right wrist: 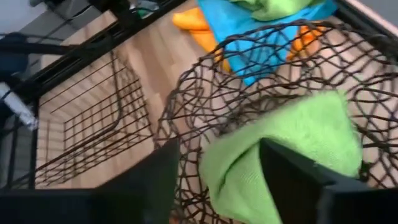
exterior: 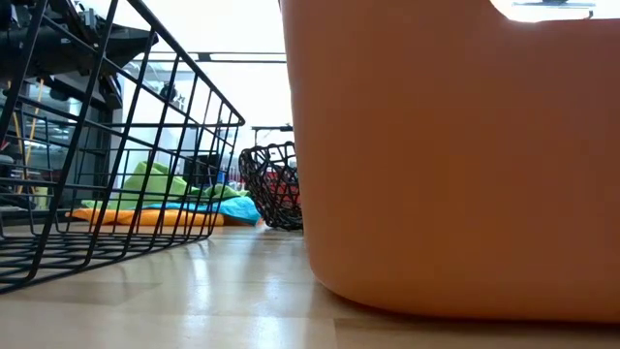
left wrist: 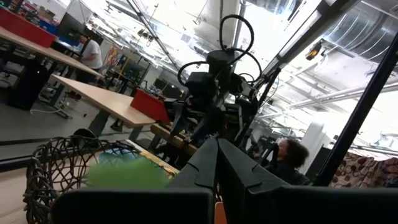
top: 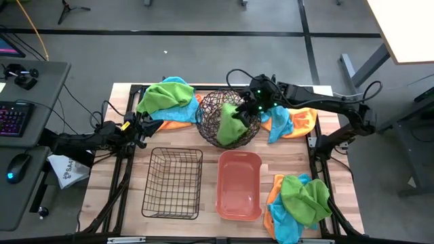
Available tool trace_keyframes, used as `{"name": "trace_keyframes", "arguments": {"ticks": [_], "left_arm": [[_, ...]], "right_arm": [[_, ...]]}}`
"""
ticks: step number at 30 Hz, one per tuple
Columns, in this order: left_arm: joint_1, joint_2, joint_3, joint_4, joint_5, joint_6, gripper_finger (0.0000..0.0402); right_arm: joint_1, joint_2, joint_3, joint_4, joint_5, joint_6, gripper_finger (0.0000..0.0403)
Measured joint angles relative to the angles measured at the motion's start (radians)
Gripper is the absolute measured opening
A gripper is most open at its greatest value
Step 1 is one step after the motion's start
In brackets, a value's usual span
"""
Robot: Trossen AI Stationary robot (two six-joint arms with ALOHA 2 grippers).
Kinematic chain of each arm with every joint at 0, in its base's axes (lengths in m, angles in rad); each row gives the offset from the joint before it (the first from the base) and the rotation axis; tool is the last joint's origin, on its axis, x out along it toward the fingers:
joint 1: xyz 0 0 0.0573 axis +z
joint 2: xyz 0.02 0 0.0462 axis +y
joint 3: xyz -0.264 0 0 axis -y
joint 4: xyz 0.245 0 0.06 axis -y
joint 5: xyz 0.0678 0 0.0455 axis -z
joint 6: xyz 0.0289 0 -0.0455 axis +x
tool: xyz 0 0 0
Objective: Sort microfiber towel by color & place in baskets
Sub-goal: Put the top right green microfiber towel into the black woven basket, then put the bottom green microfiber towel into the black woven basket
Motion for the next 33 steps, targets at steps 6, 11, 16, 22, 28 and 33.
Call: {"name": "trace_keyframes", "arguments": {"ticks": [6, 11, 16, 22, 28, 33], "left_arm": [[0.000, 0.000, 0.000, 0.000, 0.000, 0.000, 0.0000], [0.000, 0.000, 0.000, 0.000, 0.000, 0.000, 0.0000], [0.000, 0.000, 0.000, 0.000, 0.000, 0.000, 0.0000], [0.000, 0.000, 0.000, 0.000, 0.000, 0.000, 0.0000], [0.000, 0.000, 0.000, 0.000, 0.000, 0.000, 0.0000], [0.000, 0.000, 0.000, 0.000, 0.000, 0.000, 0.0000]], "right_arm": [[0.014, -0.028, 0.023, -0.274, -0.277, 0.056, 0.0315], [0.206, -0.093, -0.023, -0.791, -0.344, 0.044, 0.0322], [0.490, -0.221, -0.126, -0.890, -0.338, 0.322, 0.0322], [0.738, -0.301, -0.282, -0.646, -0.273, 0.688, 0.0322], [0.833, -0.243, -0.370, -0.479, -0.204, 0.715, 0.0322], [0.895, -0.163, -0.374, -0.493, -0.174, 0.598, 0.0314]]}}
